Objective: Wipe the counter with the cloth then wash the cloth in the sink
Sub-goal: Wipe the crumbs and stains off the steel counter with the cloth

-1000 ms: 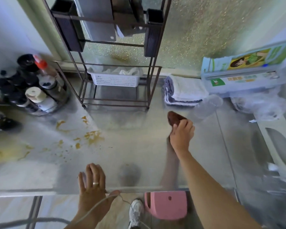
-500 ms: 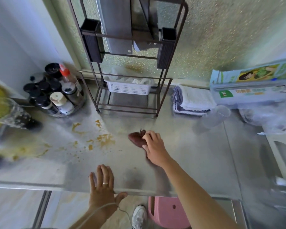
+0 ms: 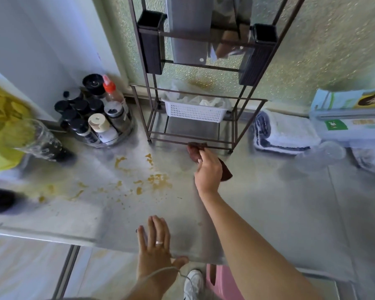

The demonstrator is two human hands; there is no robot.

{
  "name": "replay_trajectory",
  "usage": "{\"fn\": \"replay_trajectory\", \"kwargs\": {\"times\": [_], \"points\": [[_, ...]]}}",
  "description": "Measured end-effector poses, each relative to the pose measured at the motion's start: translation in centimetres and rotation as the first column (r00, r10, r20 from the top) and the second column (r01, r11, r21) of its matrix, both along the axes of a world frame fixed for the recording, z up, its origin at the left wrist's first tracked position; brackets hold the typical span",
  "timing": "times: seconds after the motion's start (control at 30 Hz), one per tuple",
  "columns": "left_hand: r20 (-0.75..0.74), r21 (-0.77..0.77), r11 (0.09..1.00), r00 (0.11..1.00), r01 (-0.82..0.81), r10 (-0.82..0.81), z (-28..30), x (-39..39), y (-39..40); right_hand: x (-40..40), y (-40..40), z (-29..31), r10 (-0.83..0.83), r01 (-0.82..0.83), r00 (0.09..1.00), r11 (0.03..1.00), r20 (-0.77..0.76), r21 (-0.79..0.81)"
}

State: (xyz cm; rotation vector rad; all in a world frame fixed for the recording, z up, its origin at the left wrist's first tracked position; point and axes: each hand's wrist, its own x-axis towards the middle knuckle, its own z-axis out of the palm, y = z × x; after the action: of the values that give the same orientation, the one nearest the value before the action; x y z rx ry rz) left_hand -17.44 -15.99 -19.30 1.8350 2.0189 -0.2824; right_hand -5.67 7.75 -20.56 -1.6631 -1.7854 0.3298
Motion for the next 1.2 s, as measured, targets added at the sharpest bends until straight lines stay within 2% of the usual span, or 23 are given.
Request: {"fn": "replay_trajectory", "kwargs": {"times": [0.07, 0.13, 0.17, 0.2, 0.23, 0.27, 0.33, 0.5, 0.57, 0.67, 0.77, 0.83, 0.93, 1.0, 1.1, 1.2], "points": [[-0.008, 0.008, 1.000, 1.000, 0.013, -0.012, 0.2, -0.1, -0.3, 0.5, -2.3, 0.3, 0.220, -0.218, 0.975, 0.975, 0.030, -0.048], [-0.012, 0.018, 1.000, 1.000, 0.014, -0.014, 0.5, -0.1, -0.3, 1.4, -5.5, 1.2, 0.464, -0.458, 0.885, 0.881, 0.031, -0.119], [-0.005, 0.017, 1.000, 1.000, 0.017, -0.017, 0.6, -0.1, -0.3, 2.2, -6.1, 1.7, 0.527, -0.519, 0.849, 0.841, 0.019, -0.151], [-0.001, 0.017, 1.000, 1.000, 0.017, -0.017, 0.7, 0.0, -0.4, 3.2, -6.1, 2.0, 0.521, -0.514, 0.853, 0.846, 0.018, -0.146], [-0.003, 0.025, 1.000, 1.000, 0.016, -0.016, 0.6, 0.0, -0.4, 4.0, -5.6, 2.3, 0.444, -0.438, 0.896, 0.892, 0.029, -0.115], [-0.005, 0.032, 0.999, 1.000, 0.016, -0.016, 0.4, -0.1, -0.3, 4.9, -4.9, 2.3, 0.319, -0.316, 0.947, 0.946, 0.037, -0.078], [-0.008, 0.028, 1.000, 1.000, 0.008, -0.008, 0.1, 0.1, -0.3, 5.8, -3.1, 1.6, 0.122, -0.120, 0.992, 0.991, 0.042, -0.054], [-0.021, 0.017, 1.000, 1.000, -0.001, 0.001, -0.6, 0.2, 0.0, -0.5, -0.1, -0.4, -0.146, 0.149, 0.988, 0.987, 0.050, -0.057], [-0.030, 0.061, 0.998, 1.000, 0.005, -0.004, -1.0, 0.1, 0.0, -2.5, 0.5, -0.5, -0.197, 0.198, 0.980, 0.980, 0.018, -0.017], [-0.025, 0.096, 0.995, 1.000, 0.019, -0.017, -1.3, 0.1, -0.3, -1.9, 0.4, -1.0, -0.147, 0.146, 0.989, 0.989, 0.034, 0.016], [-0.075, 0.063, 0.997, 0.997, 0.041, -0.037, -1.0, 0.0, -0.5, -1.0, -0.7, -1.2, 0.089, -0.088, 0.996, 0.996, 0.033, -0.026], [-0.070, 0.036, 0.999, 0.997, 0.040, -0.037, -0.8, -0.1, -0.5, -1.0, -2.9, -0.5, 0.308, -0.306, 0.951, 0.947, 0.003, -0.099], [-0.049, 0.037, 0.998, 0.998, 0.042, -0.040, -0.4, -0.2, -0.5, 0.4, -5.3, 1.7, 0.543, -0.546, 0.835, 0.797, -0.093, -0.259], [-0.025, 0.050, 0.998, 0.999, 0.028, -0.027, -0.4, -0.2, -0.4, 2.5, -5.2, 3.6, 0.501, -0.542, 0.840, 0.756, -0.207, -0.368], [0.010, 0.058, 0.998, 1.000, 0.015, -0.016, -0.4, 0.0, -0.2, 5.2, -4.0, 5.5, 0.271, -0.359, 0.926, 0.849, -0.264, -0.388], [0.026, 0.085, 0.996, 0.999, 0.016, -0.019, -0.3, 0.1, -0.3, 6.1, -3.0, 5.4, 0.162, -0.236, 0.955, 0.923, -0.250, -0.303]]}}
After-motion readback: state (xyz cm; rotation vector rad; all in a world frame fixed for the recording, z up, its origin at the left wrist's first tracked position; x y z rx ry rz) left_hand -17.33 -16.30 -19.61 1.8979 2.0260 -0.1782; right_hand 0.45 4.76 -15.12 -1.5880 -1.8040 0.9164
